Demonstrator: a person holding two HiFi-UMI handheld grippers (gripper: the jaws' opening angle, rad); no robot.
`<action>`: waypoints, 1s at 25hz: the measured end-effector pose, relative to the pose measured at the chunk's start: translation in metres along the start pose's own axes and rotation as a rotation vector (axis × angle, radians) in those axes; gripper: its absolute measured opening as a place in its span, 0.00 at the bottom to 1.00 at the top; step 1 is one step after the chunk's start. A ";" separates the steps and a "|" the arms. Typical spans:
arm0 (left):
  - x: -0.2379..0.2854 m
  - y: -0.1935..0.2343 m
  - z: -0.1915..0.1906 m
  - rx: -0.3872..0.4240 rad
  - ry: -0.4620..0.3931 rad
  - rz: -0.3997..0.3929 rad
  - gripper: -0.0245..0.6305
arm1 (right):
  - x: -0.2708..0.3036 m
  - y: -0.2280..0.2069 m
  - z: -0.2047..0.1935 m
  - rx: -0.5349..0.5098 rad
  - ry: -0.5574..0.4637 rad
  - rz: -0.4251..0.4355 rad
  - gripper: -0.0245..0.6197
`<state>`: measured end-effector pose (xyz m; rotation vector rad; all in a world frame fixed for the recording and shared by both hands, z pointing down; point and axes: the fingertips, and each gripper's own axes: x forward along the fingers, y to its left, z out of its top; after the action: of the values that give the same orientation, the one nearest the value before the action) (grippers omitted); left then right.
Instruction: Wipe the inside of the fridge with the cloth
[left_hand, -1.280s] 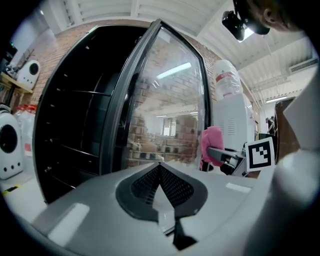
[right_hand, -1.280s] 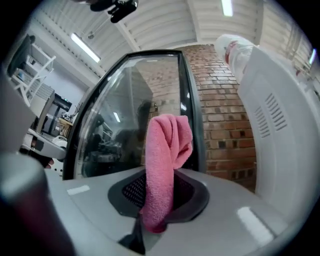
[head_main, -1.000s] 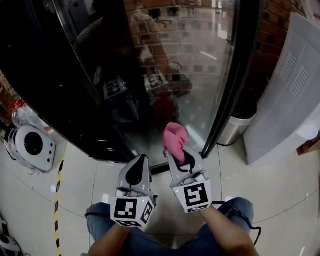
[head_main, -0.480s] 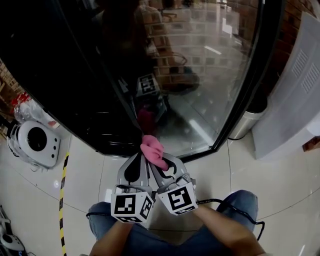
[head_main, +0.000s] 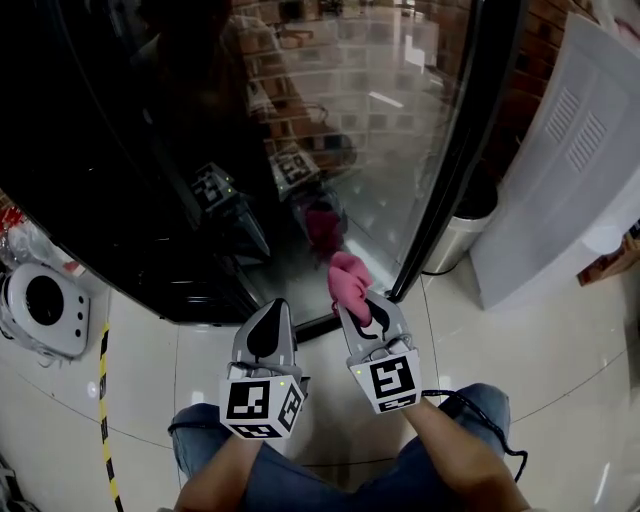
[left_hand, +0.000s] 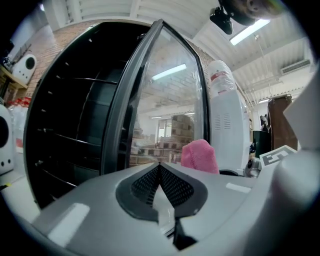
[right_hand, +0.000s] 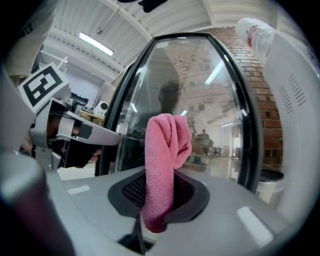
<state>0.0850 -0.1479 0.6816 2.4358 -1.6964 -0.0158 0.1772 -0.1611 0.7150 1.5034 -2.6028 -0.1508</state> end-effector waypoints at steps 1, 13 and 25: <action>0.001 -0.002 -0.001 -0.001 0.002 -0.003 0.05 | -0.002 -0.011 -0.004 0.000 0.010 -0.025 0.14; 0.007 -0.001 -0.004 -0.073 0.038 0.039 0.05 | -0.023 -0.137 -0.045 0.042 0.087 -0.310 0.14; 0.001 -0.002 -0.003 -0.036 0.022 0.067 0.05 | -0.021 -0.076 -0.003 -0.033 -0.013 -0.145 0.14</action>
<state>0.0873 -0.1478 0.6844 2.3436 -1.7523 -0.0099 0.2527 -0.1807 0.7049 1.6843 -2.4875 -0.2171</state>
